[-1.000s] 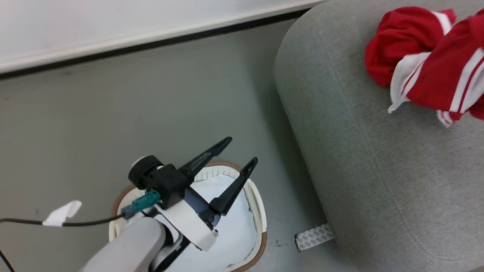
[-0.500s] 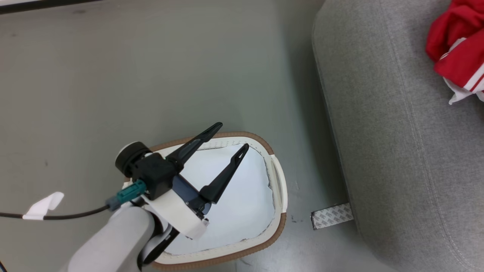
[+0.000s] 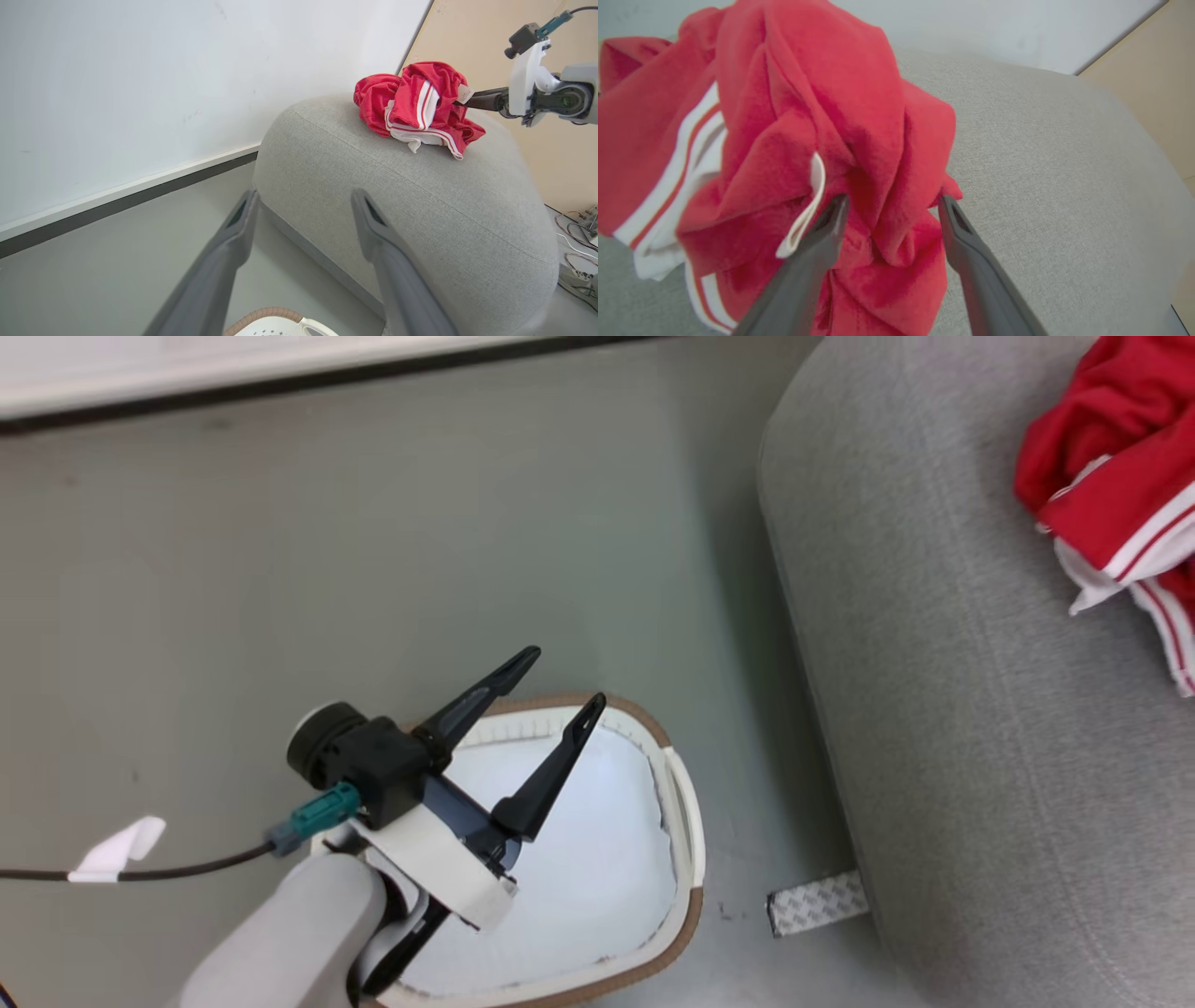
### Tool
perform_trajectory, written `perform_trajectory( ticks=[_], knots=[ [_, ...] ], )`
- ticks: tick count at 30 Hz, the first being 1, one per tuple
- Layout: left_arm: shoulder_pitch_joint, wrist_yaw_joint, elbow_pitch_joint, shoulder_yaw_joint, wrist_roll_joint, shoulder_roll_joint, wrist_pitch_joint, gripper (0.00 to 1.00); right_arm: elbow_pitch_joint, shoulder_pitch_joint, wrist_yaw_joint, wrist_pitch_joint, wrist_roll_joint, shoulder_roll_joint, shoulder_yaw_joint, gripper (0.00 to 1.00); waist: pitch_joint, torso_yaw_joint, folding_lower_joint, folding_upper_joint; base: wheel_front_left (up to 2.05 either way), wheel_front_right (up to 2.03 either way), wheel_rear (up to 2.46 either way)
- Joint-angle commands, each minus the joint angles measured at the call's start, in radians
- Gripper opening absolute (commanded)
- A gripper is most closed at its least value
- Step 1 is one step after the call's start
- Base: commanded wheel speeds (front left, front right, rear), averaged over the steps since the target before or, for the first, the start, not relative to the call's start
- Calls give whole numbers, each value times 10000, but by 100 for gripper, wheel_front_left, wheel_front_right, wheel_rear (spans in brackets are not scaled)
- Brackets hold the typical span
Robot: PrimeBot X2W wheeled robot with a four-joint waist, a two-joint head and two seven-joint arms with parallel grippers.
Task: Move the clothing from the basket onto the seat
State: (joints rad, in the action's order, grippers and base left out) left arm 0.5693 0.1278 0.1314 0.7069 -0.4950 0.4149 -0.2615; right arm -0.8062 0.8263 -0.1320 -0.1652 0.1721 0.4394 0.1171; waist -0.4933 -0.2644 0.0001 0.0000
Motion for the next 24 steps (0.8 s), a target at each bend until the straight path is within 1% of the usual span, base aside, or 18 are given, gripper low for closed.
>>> perform_trajectory(
  ticks=[1,6,9,11,14,18,24],
  knots=[
    [-152,-31,76,-59,-27,-55,-24,100,-41,-213,26,10,51,140,-85,100,436,-96,-1,0,0,0,0],
    [-515,-186,312,-341,-160,-307,-24,100,182,-580,26,-55,274,730,-685,100,1518,-111,-1,0,0,0,0],
    [-825,-298,378,-673,-200,-465,-24,100,756,-751,26,93,426,1097,-1023,100,2163,-28,-1,0,0,0,0],
    [-1033,-366,415,-926,-246,-553,-25,100,1310,-841,26,189,585,1184,-1230,100,2588,77,-1,0,0,0,0],
    [-1319,-476,449,-1396,-285,-698,-26,100,2269,-1074,26,341,896,1102,-1478,100,3165,316,-1,0,0,0,0],
    [-1783,-665,522,-2145,-335,-813,-27,100,3594,-1527,26,185,1382,935,-2035,100,3830,675,-1,0,0,0,0],
    [-2553,-882,638,-3330,-356,-946,-26,100,5148,-2491,26,227,2111,662,-2472,100,4551,1300,-1,0,0,0,0]
  ],
)
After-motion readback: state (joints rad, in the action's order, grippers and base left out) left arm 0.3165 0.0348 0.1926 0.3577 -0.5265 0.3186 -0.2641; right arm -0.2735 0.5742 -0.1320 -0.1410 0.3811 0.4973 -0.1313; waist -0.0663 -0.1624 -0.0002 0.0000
